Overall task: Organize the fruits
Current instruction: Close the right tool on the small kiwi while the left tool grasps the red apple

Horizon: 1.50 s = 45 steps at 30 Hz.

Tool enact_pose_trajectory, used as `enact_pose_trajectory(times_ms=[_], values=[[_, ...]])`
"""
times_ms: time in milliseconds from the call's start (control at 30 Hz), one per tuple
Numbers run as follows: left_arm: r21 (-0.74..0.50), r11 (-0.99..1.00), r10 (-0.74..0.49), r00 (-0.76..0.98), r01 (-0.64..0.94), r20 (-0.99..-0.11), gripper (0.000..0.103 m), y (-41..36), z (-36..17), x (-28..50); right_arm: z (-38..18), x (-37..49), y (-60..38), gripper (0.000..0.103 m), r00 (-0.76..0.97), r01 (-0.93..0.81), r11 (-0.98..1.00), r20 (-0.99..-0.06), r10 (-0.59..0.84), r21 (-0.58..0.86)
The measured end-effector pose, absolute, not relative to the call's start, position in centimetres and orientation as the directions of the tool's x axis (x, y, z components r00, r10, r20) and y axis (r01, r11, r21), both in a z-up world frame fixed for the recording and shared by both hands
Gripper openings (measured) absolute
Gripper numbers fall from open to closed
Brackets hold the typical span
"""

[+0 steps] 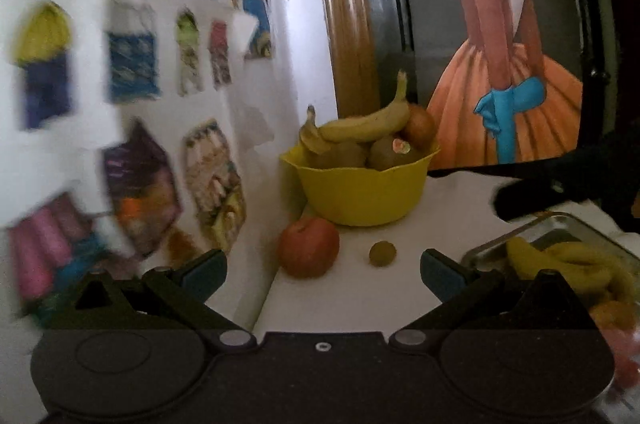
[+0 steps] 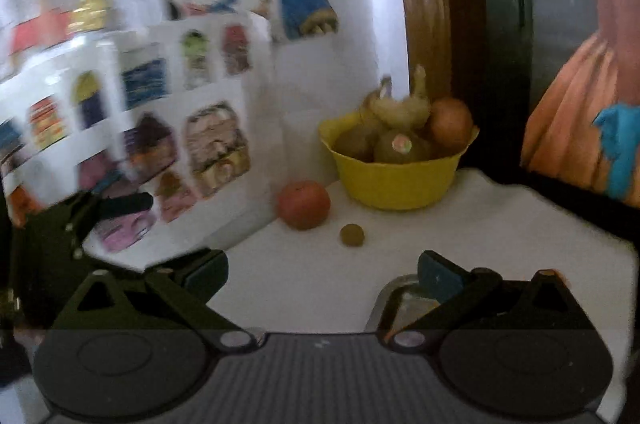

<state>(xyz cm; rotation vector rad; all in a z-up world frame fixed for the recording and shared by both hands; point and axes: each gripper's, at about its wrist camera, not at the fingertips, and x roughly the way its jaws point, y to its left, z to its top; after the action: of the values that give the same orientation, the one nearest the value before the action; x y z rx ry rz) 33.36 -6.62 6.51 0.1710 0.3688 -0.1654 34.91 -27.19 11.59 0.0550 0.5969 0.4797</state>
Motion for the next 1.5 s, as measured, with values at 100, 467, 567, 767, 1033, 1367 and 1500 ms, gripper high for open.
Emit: enact_pose_trajectory(times_ms=[100,467,567,767,1033,1367,1500], values=[[0.164,0.966,-0.12,0.912,0.198,-0.392,0.102,-7.2,5.0,36.6,10.2,39.2,-27.2,0.103,0.695,-0.437,0.871,-0.532,0.485,0.223],[0.327,0.923,-0.056,0.911,0.203,-0.408,0.101,-8.8,0.9,42.1,5.7,47.3,-25.9,0.092,0.628,-0.549,0.825,-0.585,0.513,0.134],[0.335,0.919,-0.061,0.916,0.206,-0.396,0.101,-8.9,0.5,42.4,4.8,47.5,-25.4,0.088,0.607,-0.603,0.796,-0.617,0.501,0.053],[0.327,0.928,-0.045,0.926,0.177,-0.374,0.095,-9.3,0.5,43.7,3.8,47.3,-24.5,0.082,0.589,-0.673,0.735,-0.664,0.461,-0.086],[0.336,0.923,-0.044,0.918,0.189,-0.394,0.083,-10.4,1.1,46.0,3.4,47.5,-23.9,0.074,0.569,-0.71,0.696,-0.672,0.474,-0.111],[0.234,0.952,-0.064,0.877,0.197,-0.477,0.077,-9.2,1.0,48.3,2.4,48.5,-21.2,0.06,0.526,-0.752,0.647,-0.707,0.473,-0.126],[0.226,0.954,-0.066,0.877,0.195,-0.477,0.077,-9.3,1.0,48.5,2.0,49.2,-20.8,0.054,0.519,-0.746,0.655,-0.717,0.465,-0.115]])
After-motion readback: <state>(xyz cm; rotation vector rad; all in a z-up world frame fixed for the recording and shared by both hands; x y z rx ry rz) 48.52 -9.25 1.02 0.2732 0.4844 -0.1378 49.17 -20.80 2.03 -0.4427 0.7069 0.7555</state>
